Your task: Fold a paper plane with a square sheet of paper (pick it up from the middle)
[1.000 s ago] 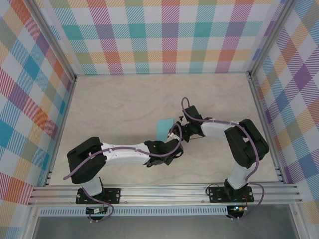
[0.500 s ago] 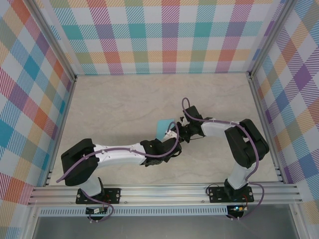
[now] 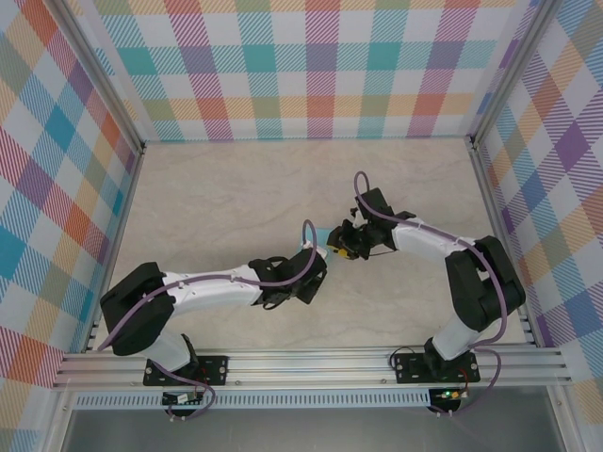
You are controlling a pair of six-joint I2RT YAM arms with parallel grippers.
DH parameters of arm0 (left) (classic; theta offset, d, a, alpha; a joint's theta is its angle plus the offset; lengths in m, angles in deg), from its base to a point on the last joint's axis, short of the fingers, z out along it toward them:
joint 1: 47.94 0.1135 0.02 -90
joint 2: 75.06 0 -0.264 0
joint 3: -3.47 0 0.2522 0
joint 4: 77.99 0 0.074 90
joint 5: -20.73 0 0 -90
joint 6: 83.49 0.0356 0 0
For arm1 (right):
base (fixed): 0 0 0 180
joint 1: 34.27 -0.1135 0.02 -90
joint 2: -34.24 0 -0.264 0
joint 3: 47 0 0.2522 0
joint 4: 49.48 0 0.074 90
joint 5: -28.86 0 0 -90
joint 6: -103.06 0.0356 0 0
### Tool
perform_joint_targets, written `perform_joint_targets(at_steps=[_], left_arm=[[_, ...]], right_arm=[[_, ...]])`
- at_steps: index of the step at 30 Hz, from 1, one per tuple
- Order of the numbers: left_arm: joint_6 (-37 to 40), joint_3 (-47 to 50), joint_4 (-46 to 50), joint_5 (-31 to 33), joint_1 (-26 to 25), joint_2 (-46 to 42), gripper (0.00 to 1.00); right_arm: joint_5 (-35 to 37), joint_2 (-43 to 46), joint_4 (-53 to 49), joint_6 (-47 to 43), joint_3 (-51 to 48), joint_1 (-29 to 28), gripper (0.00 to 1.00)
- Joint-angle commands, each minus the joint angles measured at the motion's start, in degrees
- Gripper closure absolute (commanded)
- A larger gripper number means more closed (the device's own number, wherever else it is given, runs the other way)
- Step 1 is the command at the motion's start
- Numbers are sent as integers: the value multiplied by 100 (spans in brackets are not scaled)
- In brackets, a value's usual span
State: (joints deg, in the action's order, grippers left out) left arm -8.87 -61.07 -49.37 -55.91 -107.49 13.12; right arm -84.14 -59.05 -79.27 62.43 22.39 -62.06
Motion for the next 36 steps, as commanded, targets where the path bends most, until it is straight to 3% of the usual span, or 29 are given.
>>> perform_joint_targets(at_steps=[1,8,19,36], left_arm=[[-44,159,-211,-536,166,-234,100],[55,220,-202,-956,469,-319,100],[132,195,-246,-1895,1058,-156,100],[416,-249,-85,-2390,1857,466,100]], right_arm=[[-141,-233,-162,-312,362,2,76],[-626,-1204,-372,-653,1230,-66,81],[-138,-2429,-1306,-1301,2237,-104,82],[69,-2535,-1453,-1491,2296,-104,82]])
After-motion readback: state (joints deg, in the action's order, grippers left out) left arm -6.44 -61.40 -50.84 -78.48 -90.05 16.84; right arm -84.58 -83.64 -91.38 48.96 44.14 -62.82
